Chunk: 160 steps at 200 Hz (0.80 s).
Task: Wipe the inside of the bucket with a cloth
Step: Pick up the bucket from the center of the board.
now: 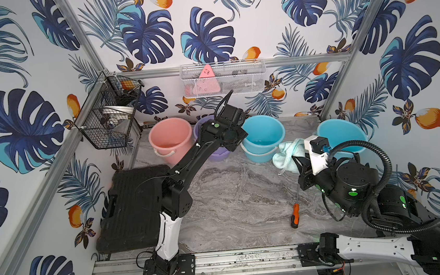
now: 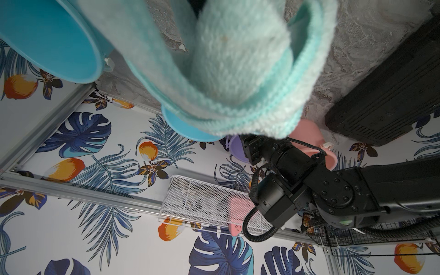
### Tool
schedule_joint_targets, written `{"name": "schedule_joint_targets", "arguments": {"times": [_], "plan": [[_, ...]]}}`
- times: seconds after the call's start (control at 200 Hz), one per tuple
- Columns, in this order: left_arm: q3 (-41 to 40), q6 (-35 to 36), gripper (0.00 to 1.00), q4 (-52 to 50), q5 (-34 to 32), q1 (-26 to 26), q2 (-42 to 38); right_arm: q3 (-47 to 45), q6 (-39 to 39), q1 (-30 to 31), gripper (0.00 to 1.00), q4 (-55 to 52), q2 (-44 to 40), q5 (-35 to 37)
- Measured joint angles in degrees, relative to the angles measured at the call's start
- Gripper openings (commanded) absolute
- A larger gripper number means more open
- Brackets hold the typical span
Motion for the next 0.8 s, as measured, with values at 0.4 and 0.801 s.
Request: {"name": "schedule_joint_targets", "arguments": {"times": [0.4, 0.801], "plan": [[2.67, -2.12, 0.6, 5.01, 0.63, -1.92, 7.87, 0.52, 0.33, 0.0, 0.0, -0.68, -0.11, -0.24], [5.09, -2.95, 0.49, 6.51, 2.6, -2.03, 12.94, -0.09, 0.52, 0.0, 0.0, -0.68, -0.37, -0.44]]}}
